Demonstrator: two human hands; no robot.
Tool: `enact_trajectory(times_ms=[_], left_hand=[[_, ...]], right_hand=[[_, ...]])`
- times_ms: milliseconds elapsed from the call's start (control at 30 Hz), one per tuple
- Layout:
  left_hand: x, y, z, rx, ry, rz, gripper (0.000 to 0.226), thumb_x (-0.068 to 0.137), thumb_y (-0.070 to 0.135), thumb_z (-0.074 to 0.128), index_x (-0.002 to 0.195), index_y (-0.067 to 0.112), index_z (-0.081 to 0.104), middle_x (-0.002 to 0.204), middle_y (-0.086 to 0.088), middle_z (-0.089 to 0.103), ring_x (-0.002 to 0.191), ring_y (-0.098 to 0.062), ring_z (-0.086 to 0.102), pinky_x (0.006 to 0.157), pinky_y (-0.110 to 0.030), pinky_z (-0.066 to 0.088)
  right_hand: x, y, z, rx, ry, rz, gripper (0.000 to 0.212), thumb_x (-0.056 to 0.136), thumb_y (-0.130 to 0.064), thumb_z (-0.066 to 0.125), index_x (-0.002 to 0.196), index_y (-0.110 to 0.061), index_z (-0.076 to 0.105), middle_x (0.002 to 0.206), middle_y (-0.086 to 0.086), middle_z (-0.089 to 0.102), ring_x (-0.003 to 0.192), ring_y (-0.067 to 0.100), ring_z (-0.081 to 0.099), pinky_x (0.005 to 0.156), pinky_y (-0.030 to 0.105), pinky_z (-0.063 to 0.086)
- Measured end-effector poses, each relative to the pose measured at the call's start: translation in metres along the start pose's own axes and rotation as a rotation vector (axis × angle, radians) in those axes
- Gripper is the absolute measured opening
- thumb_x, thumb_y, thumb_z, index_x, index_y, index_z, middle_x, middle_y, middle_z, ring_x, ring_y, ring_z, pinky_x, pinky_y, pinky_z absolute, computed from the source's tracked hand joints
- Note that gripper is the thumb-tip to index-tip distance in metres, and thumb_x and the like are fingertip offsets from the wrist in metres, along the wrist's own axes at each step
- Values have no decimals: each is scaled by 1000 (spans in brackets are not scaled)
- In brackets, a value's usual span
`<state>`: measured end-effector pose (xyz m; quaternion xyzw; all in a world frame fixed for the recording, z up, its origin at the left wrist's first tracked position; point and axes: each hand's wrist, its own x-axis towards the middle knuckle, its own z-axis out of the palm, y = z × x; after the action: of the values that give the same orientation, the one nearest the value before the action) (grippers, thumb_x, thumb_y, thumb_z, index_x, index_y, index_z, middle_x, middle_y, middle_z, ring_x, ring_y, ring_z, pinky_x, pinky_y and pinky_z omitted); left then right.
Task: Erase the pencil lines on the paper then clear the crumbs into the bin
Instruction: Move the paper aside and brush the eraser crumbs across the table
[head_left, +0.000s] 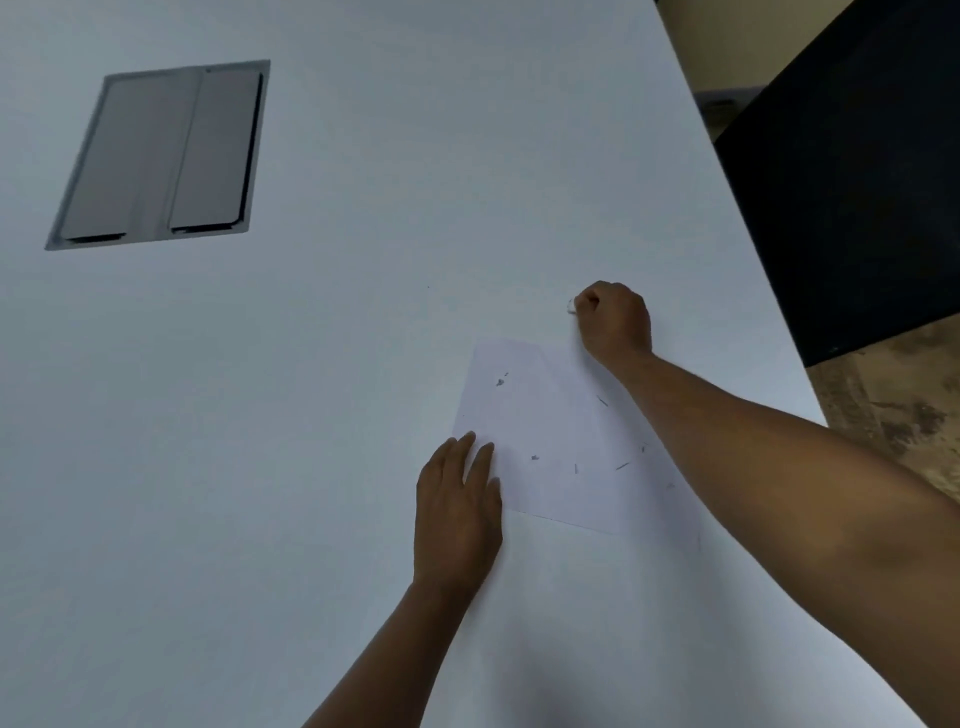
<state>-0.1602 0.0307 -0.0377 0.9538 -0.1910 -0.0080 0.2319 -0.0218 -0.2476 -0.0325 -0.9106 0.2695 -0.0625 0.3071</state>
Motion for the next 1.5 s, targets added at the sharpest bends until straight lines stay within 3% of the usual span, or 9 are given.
enact_trajectory(times_ms=[200,400,600,700,833,1067,1267,1333,1500], left_hand=[[-7,-13,5,99,-83,30,52,101,34,40,141,5,57,148,-15,55,137,-36,51,113,-49,39],[-6,-19,4,125,-131,24,55,101,40,39,143,9,57,150,-12,54,143,-35,42,118,-44,23],[-9,-25,-2,105,-137,15,54,104,44,39,144,11,54,149,-20,52,136,-40,49,113,-51,33],[-7,-17,-14,21,-150,-198,57,103,41,52,150,8,47,145,-19,51,130,-39,49,110,-52,41],[0,-6,-25,-59,-182,-360,59,100,43,57,146,7,48,134,-18,51,119,-36,47,97,-47,41],[18,22,-35,-346,-230,-549,68,98,38,65,150,6,37,145,-18,35,125,-41,51,102,-45,45],[25,23,-41,-438,-254,-657,67,96,36,67,150,10,37,144,-16,39,121,-39,56,103,-47,44],[24,23,-40,-499,-239,-691,69,95,38,67,151,11,36,145,-14,38,123,-37,55,105,-46,44],[20,31,-40,-708,-95,-817,91,91,40,73,160,16,19,156,-14,25,138,-37,44,114,-48,40]], right_hand=[[-46,-21,12,-100,242,-213,26,92,-13,54,111,-8,70,108,15,67,99,38,62,81,44,53],[-172,-43,68,-286,-231,-621,46,89,-20,51,134,-16,59,147,0,52,143,22,37,108,52,31],[-185,-30,19,-89,120,-249,38,97,-20,43,126,-10,65,128,7,64,119,30,57,98,45,46],[-215,8,-25,15,297,94,34,97,-15,55,128,-6,63,117,14,61,108,32,54,93,35,44],[-264,42,-59,63,234,539,41,97,-18,61,136,-6,56,125,17,54,104,26,58,91,26,40],[-284,37,-58,173,192,676,40,95,-23,63,131,-7,59,122,10,58,105,23,58,89,25,39],[-285,29,-59,611,272,941,28,92,-22,65,120,-17,66,89,-6,61,96,16,56,90,33,47],[-286,29,-59,768,283,1021,9,91,-16,65,99,-15,69,87,12,65,81,18,58,74,34,53],[-291,21,-63,1171,229,1160,6,96,-3,60,93,-6,64,95,9,63,77,20,60,57,27,55]])
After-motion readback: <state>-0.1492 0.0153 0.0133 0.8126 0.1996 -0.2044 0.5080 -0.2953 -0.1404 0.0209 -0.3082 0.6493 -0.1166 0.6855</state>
